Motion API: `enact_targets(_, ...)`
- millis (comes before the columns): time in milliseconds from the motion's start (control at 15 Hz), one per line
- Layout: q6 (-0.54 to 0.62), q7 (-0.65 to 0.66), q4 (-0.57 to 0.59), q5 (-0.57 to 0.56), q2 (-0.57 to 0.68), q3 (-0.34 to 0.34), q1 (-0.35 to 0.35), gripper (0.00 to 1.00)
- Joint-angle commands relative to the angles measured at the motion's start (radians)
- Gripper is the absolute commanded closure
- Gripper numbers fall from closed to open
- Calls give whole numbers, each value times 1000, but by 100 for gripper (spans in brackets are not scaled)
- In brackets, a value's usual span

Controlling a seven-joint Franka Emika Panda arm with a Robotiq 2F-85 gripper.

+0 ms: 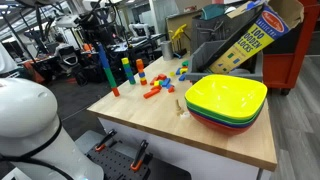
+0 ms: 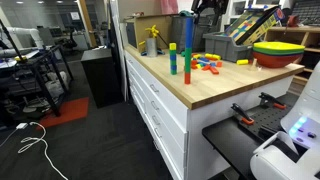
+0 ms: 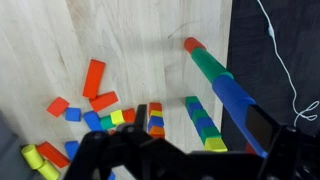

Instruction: Move the stack's top block to the counter

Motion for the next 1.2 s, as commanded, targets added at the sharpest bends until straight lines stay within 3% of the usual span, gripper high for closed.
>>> enact_targets(0,-3,1,2,-2,0,-2,2,0)
enact_targets(800,-3,1,2,-2,0,-2,2,0)
enact_targets(1133,18,79,4,-82,-7,29,-48,0)
